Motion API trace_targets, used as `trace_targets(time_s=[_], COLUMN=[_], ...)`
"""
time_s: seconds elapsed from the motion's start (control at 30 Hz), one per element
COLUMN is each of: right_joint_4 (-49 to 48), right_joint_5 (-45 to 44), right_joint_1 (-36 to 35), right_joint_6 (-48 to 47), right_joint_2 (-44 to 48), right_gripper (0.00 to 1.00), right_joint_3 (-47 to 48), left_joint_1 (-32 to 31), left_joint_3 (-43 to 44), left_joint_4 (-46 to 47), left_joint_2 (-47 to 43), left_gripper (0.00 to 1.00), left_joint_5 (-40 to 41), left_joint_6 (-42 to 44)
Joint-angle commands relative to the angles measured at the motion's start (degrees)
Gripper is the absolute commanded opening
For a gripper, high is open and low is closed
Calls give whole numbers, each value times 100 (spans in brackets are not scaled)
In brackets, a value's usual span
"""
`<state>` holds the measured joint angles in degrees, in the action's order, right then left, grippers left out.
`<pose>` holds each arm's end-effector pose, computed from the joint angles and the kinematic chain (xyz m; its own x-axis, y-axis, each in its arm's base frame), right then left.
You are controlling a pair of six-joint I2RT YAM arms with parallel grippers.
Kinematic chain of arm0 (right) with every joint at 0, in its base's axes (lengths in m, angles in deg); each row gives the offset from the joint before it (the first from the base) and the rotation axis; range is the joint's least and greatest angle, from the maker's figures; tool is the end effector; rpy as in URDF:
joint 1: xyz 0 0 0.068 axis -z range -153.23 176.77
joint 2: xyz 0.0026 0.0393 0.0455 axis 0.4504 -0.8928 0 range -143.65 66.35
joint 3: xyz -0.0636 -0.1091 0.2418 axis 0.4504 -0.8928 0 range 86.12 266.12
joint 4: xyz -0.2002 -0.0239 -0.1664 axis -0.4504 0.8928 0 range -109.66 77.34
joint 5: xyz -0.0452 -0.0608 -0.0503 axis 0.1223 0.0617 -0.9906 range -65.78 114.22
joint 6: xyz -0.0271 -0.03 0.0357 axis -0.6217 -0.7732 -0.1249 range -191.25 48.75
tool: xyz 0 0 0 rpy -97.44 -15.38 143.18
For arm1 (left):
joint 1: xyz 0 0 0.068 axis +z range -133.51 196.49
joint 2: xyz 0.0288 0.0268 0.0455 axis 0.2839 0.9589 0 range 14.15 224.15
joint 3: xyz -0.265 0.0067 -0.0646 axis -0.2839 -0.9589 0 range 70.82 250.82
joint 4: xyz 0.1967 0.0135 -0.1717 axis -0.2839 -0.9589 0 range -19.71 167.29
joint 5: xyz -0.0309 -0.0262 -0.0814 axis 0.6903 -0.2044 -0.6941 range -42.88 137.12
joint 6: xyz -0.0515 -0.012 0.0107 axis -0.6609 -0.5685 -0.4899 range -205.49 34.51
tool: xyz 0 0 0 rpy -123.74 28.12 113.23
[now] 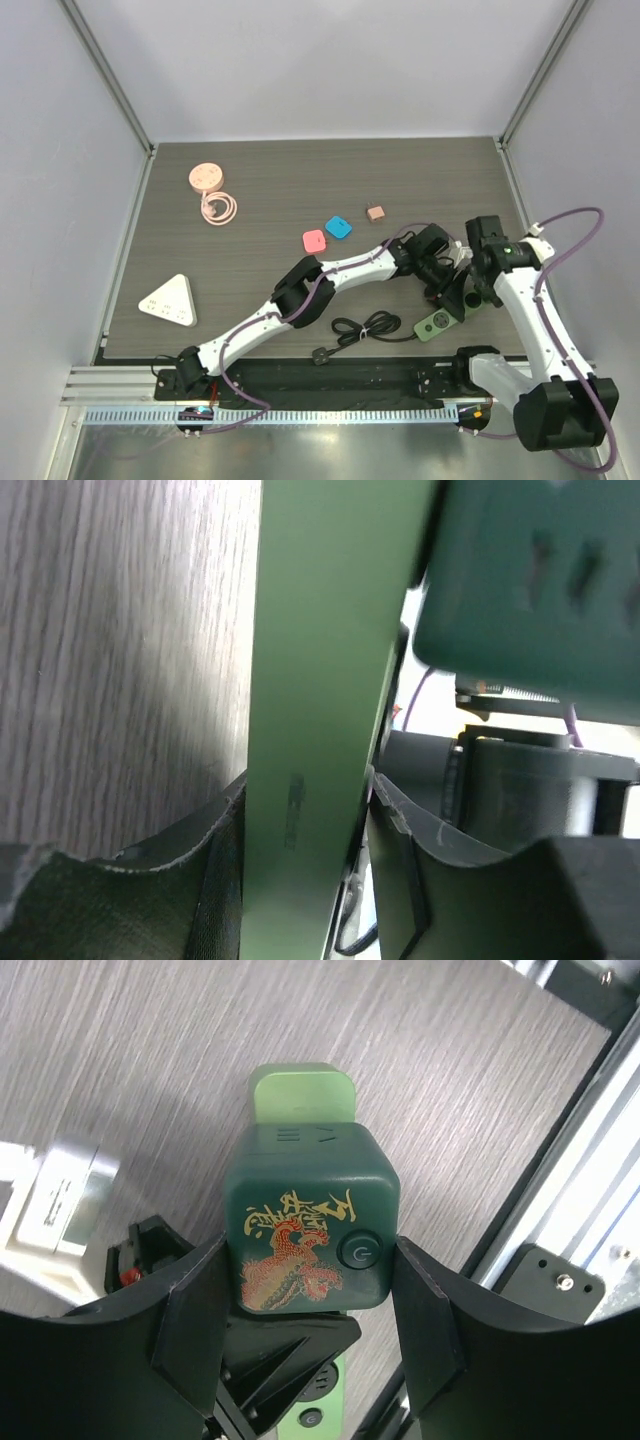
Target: Pull the plug off the socket
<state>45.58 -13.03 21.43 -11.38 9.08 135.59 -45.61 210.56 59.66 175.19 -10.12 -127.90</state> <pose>0.1593 -0.0067 0.2638 -0.3901 0.6550 -0.6472 0.8748 0.4830 -0.0384 0.2506 -0.5375 0.1077 -0.7461 0.6291 -0.2181 0.3809 0.1345 -0.9148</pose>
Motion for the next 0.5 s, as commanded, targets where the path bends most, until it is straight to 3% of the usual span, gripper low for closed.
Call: trace_targets(time_s=[0.0, 0.1, 0.17, 0.27, 0.4, 0.47], right_joint_4=[158, -475, -547, -547, 58, 174], right_joint_5=[94, 1060, 1273, 1449, 827, 563], right_joint_1=[916, 2654, 2881, 2776, 927, 816], right_joint_6=[-342, -1416, -1532, -1235, -68, 33], right_joint_2=[68, -37, -248, 109, 419, 314], right_gripper=[1, 1, 1, 1, 1, 1], right_joint_3=[413, 502, 563, 318, -279, -280], left_joint_1=[23, 14, 14, 14, 6, -3], left_joint_3=[-341, -447, -492, -562, -510, -527], left_joint_4=[-558, -558, -549, -558, -558, -558], left_joint_2=[201, 122, 95, 34, 34, 42], left_gripper=[0, 0, 0, 0, 0, 0], left_joint_5=[1179, 1188, 1197, 1179, 1144, 1118], left_joint_6=[286, 348, 383, 436, 453, 453])
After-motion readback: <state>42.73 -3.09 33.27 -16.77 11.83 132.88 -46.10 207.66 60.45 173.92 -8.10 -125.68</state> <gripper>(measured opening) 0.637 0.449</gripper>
